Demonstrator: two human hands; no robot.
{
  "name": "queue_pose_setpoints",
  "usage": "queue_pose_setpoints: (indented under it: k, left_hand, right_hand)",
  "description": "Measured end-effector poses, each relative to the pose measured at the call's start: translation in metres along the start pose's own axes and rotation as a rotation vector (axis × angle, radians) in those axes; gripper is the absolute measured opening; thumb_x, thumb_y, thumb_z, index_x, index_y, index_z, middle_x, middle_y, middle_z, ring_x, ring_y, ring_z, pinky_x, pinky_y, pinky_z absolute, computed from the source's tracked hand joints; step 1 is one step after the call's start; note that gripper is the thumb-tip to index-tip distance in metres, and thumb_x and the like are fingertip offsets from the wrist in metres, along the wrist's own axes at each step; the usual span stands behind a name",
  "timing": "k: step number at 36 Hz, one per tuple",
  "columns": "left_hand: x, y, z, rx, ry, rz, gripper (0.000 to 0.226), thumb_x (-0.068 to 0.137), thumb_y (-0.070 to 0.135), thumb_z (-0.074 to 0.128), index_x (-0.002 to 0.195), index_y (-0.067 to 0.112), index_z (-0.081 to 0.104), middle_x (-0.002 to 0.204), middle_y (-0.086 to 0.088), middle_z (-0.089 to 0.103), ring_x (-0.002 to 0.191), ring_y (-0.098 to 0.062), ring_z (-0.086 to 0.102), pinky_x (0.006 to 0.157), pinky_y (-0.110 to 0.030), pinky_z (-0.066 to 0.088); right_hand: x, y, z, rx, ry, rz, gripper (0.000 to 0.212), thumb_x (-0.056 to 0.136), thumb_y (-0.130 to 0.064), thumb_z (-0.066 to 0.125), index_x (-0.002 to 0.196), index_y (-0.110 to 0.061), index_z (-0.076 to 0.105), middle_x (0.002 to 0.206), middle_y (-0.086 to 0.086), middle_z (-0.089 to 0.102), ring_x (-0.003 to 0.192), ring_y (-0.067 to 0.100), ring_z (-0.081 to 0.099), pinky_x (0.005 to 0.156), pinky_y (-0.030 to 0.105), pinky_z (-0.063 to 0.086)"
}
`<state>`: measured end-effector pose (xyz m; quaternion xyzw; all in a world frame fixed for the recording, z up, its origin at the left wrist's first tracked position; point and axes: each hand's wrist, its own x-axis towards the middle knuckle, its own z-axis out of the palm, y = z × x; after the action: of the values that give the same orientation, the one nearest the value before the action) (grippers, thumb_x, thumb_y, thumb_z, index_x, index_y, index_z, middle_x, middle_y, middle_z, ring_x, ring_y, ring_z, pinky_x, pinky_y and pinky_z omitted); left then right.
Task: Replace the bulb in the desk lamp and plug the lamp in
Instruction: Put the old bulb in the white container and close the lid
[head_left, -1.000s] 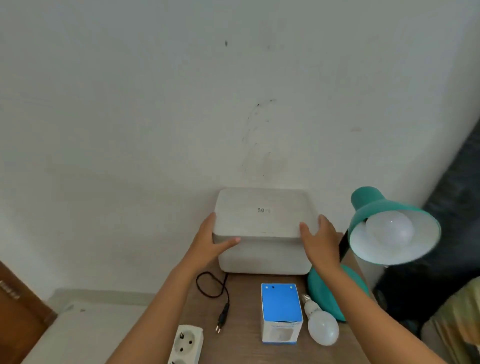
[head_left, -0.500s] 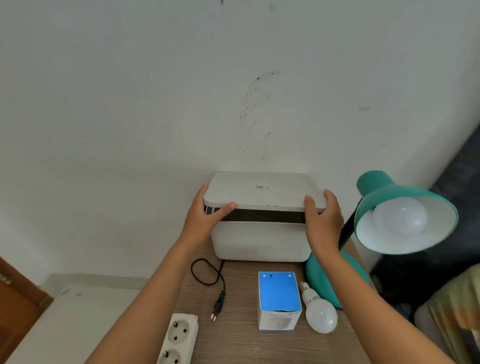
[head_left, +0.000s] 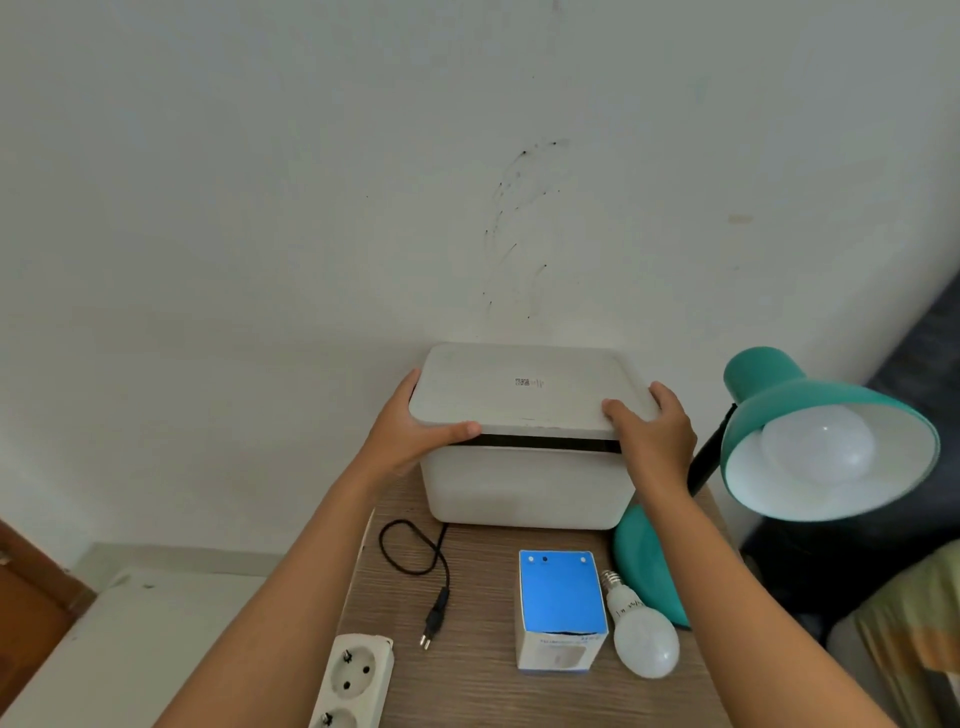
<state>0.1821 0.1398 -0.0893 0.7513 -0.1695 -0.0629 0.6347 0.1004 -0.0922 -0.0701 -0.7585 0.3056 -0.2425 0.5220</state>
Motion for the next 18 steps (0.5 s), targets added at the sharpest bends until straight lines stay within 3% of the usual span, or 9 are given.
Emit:
queue_pose_setpoints:
  k: [7,11,18]
  left_hand:
    - [-0.007,0.018,-0.003,0.001,0.023,0.074,0.088,0.047,0.039,0.085,0.126,0.024,0.048,0.115,0.013,0.060,0.104,0.002,0.058,0.085,-0.021,0.051]
    - [-0.019,0.032,-0.015,0.048,0.028,0.096,0.088,0.049,0.040,0.087,0.127,0.025,0.048,0.114,0.013,0.061,0.107,-0.004,0.058,0.088,-0.036,0.053]
    - [-0.073,0.057,-0.033,0.100,0.052,0.122,0.085,0.053,0.041,0.088,0.127,0.032,0.048,0.120,0.013,0.060,0.113,-0.006,0.057,0.093,-0.037,0.051]
  right_hand:
    - [-0.008,-0.010,-0.003,0.040,0.004,-0.051,0.067,0.084,-0.029,0.063,0.143,-0.013,0.036,0.147,0.006,0.043,0.134,0.025,0.041,0.110,0.036,0.035]
    - [-0.022,-0.021,-0.008,0.088,-0.038,-0.079,0.068,0.086,-0.029,0.062,0.145,-0.014,0.032,0.149,0.006,0.039,0.136,0.023,0.038,0.110,0.034,0.032]
    - [-0.069,-0.035,-0.027,0.146,-0.112,-0.145,0.065,0.088,-0.024,0.061,0.145,-0.016,0.032,0.146,0.005,0.042,0.133,0.021,0.040,0.097,0.020,0.027]
